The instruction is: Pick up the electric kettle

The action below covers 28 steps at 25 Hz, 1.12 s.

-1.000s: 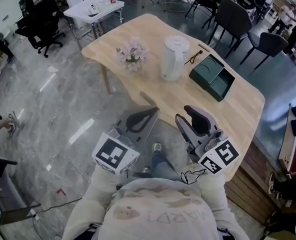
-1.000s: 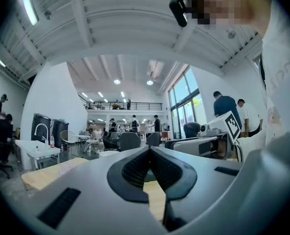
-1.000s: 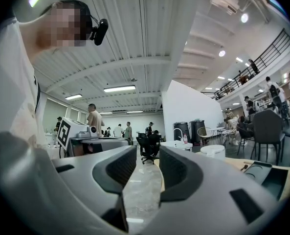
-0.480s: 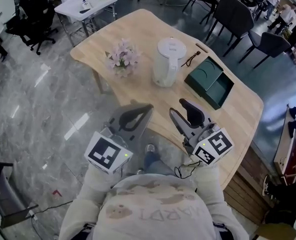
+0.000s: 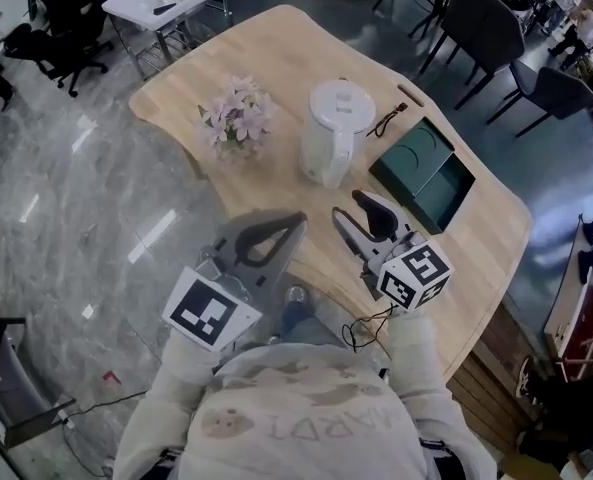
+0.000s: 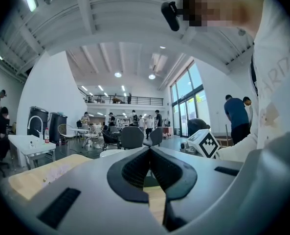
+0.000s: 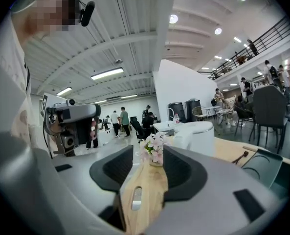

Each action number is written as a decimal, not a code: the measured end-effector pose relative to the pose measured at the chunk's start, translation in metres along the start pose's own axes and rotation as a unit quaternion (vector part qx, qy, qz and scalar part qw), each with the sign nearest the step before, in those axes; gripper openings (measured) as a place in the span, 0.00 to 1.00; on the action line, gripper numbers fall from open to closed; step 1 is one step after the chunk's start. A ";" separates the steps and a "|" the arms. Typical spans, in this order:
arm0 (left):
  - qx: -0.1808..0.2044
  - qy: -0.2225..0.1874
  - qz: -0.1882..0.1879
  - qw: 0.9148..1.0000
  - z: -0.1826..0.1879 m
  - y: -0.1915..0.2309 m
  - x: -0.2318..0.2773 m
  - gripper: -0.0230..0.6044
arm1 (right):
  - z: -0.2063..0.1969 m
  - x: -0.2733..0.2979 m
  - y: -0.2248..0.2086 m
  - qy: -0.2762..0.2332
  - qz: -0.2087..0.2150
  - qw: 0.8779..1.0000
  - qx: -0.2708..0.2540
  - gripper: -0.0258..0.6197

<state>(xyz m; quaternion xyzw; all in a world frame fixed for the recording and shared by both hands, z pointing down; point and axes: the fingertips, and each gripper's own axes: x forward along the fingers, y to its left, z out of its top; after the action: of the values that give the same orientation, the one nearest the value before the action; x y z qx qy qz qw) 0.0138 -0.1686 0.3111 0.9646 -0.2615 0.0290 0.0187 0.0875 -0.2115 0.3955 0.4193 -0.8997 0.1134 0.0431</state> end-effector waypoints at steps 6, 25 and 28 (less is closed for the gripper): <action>-0.005 0.008 0.008 1.000 0.001 0.019 0.019 0.05 | -0.011 0.025 -0.034 0.026 0.005 1.000 0.009 0.32; -0.016 0.029 0.041 0.999 -0.012 0.064 0.049 0.05 | -0.040 0.076 -0.079 0.080 0.050 0.996 0.008 0.32; -0.017 0.031 0.045 0.998 -0.014 0.068 0.051 0.05 | -0.043 0.081 -0.080 0.086 0.064 0.994 0.007 0.32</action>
<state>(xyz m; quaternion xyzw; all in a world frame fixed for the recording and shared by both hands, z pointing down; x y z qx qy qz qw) 0.0232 -0.2522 0.3295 0.9499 -0.3046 0.0554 0.0424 0.0959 -0.3115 0.4652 0.3494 -0.9171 0.1576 0.1097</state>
